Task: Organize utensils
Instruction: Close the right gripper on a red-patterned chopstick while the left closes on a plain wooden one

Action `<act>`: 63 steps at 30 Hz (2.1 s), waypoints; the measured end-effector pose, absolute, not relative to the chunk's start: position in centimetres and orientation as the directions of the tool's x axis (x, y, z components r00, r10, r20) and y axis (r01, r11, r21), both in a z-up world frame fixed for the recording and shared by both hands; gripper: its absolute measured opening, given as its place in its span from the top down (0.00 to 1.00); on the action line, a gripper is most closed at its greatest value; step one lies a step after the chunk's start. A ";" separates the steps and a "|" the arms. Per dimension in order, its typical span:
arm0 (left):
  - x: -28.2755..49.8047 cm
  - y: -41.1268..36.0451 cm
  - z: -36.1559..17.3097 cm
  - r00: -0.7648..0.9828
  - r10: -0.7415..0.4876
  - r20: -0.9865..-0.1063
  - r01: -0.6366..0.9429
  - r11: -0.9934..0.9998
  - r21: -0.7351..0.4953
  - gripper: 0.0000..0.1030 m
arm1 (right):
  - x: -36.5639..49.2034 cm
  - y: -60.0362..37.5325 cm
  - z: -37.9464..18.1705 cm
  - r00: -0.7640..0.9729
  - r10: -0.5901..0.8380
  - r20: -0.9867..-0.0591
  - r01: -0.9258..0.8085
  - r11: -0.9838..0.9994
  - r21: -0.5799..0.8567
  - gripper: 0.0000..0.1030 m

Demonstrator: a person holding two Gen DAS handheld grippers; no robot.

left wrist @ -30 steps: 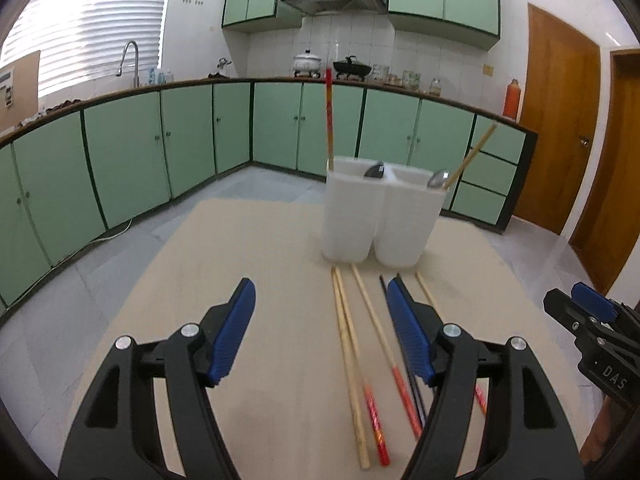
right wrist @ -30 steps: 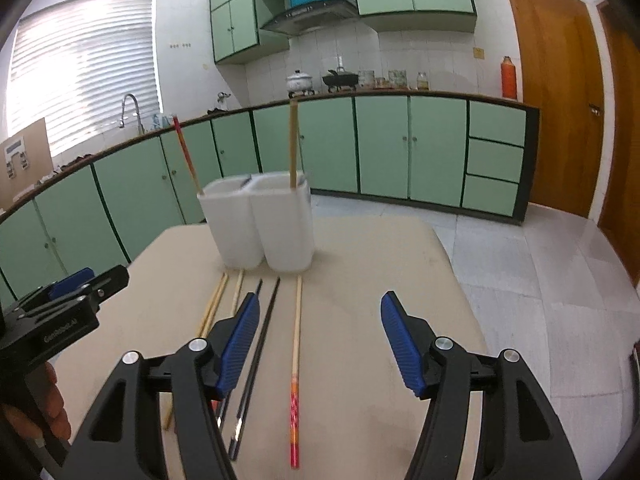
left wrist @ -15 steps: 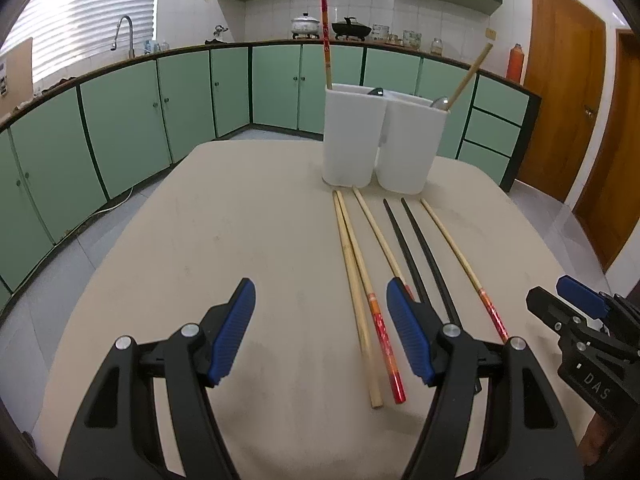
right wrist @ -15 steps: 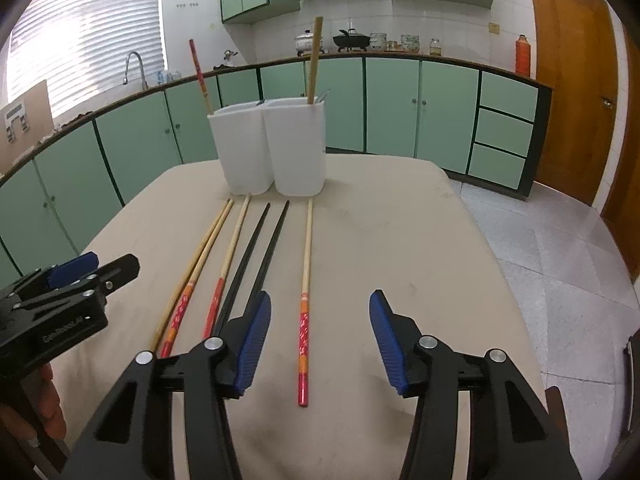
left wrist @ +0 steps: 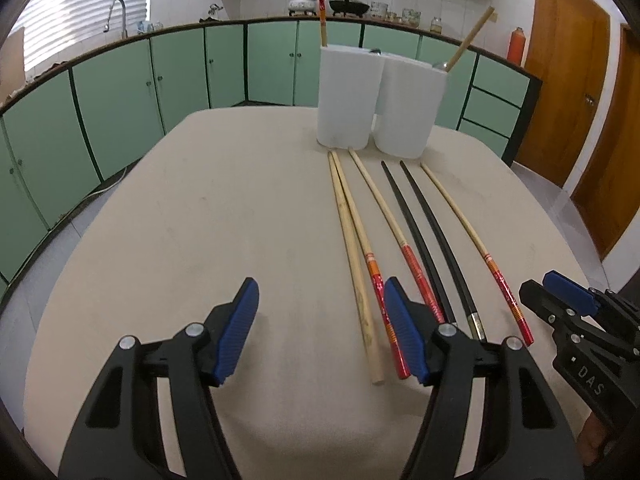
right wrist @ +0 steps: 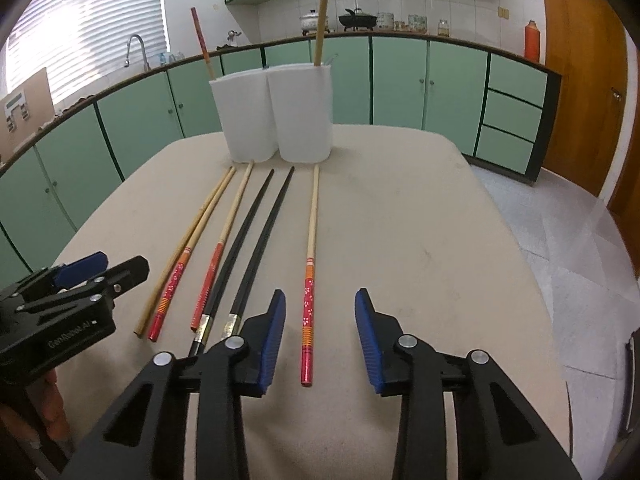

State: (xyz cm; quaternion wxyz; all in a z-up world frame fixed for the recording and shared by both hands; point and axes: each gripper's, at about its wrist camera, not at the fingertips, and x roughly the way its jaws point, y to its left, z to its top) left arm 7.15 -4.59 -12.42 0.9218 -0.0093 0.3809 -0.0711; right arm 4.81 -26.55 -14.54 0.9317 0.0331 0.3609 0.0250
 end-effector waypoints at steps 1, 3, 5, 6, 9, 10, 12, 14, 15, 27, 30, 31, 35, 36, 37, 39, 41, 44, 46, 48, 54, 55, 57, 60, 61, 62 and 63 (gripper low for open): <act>7.3 -4.7 -12.6 0.691 -0.141 -0.709 0.129 0.989 -0.071 0.43 | 4.9 -26.6 -14.7 0.733 0.072 -0.677 -0.020 0.996 0.085 0.66; 7.6 -4.8 -12.9 0.676 -0.146 -0.722 0.135 0.988 -0.073 0.45 | 5.0 -26.7 -14.8 0.725 0.075 -0.685 -0.017 0.996 0.090 0.66; 7.9 -5.0 -13.2 0.661 -0.150 -0.735 0.140 0.987 -0.076 0.46 | 5.2 -26.7 -15.0 0.719 0.077 -0.691 -0.017 0.995 0.093 0.66; 8.1 -5.0 -13.4 0.652 -0.152 -0.743 0.143 0.987 -0.077 0.48 | 5.2 -26.7 -15.0 0.716 0.078 -0.693 -0.017 0.995 0.094 0.66; 8.2 -5.2 -13.7 0.637 -0.150 -0.756 0.144 0.987 -0.075 0.52 | 5.2 -26.7 -15.1 0.714 0.075 -0.696 -0.014 0.996 0.094 0.67; 8.3 -5.2 -13.8 0.632 -0.148 -0.761 0.144 0.987 -0.073 0.52 | 5.2 -26.7 -15.1 0.713 0.072 -0.697 -0.011 0.996 0.092 0.67; 8.4 -5.4 -13.9 0.627 -0.143 -0.765 0.143 0.987 -0.068 0.52 | 5.3 -26.6 -15.1 0.711 0.071 -0.700 -0.011 0.996 0.090 0.67; 8.4 -5.6 -13.9 0.627 -0.135 -0.768 0.143 0.988 -0.057 0.52 | 5.5 -26.5 -15.2 0.706 0.070 -0.705 -0.013 0.996 0.086 0.68; 8.4 -5.6 -14.0 0.625 -0.132 -0.769 0.143 0.988 -0.054 0.52 | 5.5 -26.5 -15.2 0.702 0.069 -0.709 -0.014 0.996 0.083 0.69; 8.3 -5.3 -13.8 0.629 -0.108 -0.770 0.106 0.993 -0.053 0.67 | 5.8 -25.9 -15.9 0.666 0.081 -0.742 -0.037 0.996 0.076 0.76; 8.3 -5.4 -13.7 0.629 -0.098 -0.771 0.104 0.994 -0.042 0.67 | 5.7 -25.9 -15.9 0.665 0.082 -0.742 -0.036 0.996 0.078 0.77; 8.2 -5.4 -13.7 0.629 -0.096 -0.772 0.104 0.994 -0.039 0.67 | 5.7 -25.9 -15.9 0.665 0.083 -0.742 -0.035 0.996 0.080 0.77; 8.3 -5.5 -13.7 0.629 -0.090 -0.772 0.105 0.994 -0.031 0.67 | 5.4 -25.9 -16.0 0.666 0.086 -0.741 -0.032 0.996 0.087 0.78; 8.2 -5.5 -13.7 0.629 -0.089 -0.772 0.105 0.994 -0.029 0.67 | 5.4 -25.9 -16.0 0.667 0.085 -0.740 -0.031 0.996 0.086 0.78; 8.2 -5.6 -13.7 0.629 -0.087 -0.772 0.105 0.994 -0.027 0.67 | 5.4 -25.8 -16.0 0.667 0.084 -0.740 -0.031 0.996 0.085 0.78; 8.3 -5.6 -13.7 0.629 -0.082 -0.773 0.105 0.994 -0.020 0.67 | 5.4 -25.8 -16.0 0.667 0.081 -0.740 -0.031 0.996 0.081 0.78; 8.3 -5.8 -13.7 0.629 -0.074 -0.774 0.107 0.994 -0.008 0.67 | 5.4 -25.6 -16.0 0.667 0.078 -0.741 -0.033 0.997 0.076 0.80; 8.3 -5.9 -13.7 0.628 -0.068 -0.775 0.107 0.994 -0.001 0.67 | 5.3 -25.6 -16.0 0.666 0.081 -0.742 -0.038 0.997 0.075 0.83; 8.3 -6.0 -13.7 0.628 -0.068 -0.775 0.110 0.994 0.002 0.69 | 5.4 -25.7 -16.1 0.665 0.079 -0.742 -0.032 0.997 0.077 0.86; 8.2 -6.2 -13.7 0.630 -0.065 -0.774 0.118 0.993 0.012 0.75 | 5.4 -25.9 -16.1 0.665 0.081 -0.743 -0.029 0.996 0.083 0.90; 8.1 -6.4 -13.7 0.631 -0.072 -0.773 0.129 0.992 0.013 0.94 | 5.3 -25.9 -16.1 0.665 0.080 -0.743 -0.024 0.996 0.086 0.94; 8.1 -6.4 -13.7 0.631 -0.075 -0.772 0.129 0.992 0.008 0.94 | 5.3 -25.9 -16.1 0.665 0.079 -0.743 -0.024 0.996 0.085 0.94; 8.1 -6.3 -13.7 0.631 -0.077 -0.772 0.129 0.992 0.006 0.94 | 5.3 -26.0 -16.0 0.666 0.080 -0.741 -0.024 0.996 0.086 0.94; 8.0 -6.2 -13.6 0.634 -0.082 -0.769 0.126 0.992 -0.002 0.94 | 5.2 -26.3 -16.0 0.670 0.096 -0.736 -0.019 0.993 0.112 0.95; 8.0 -6.1 -13.5 0.636 -0.081 -0.767 0.121 0.993 -0.005 0.94 | 5.2 -26.3 -16.0 0.671 0.099 -0.735 -0.019 0.993 0.116 0.95; 7.9 -6.0 -13.4 0.639 -0.080 -0.765 0.113 0.994 -0.009 0.95 | 5.2 -26.4 -15.9 0.672 0.102 -0.733 -0.018 0.992 0.122 0.95; 8.0 -5.8 -13.4 0.640 -0.081 -0.764 0.108 0.994 -0.014 0.95 | 5.2 -26.4 -15.9 0.672 0.105 -0.733 -0.018 0.992 0.125 0.95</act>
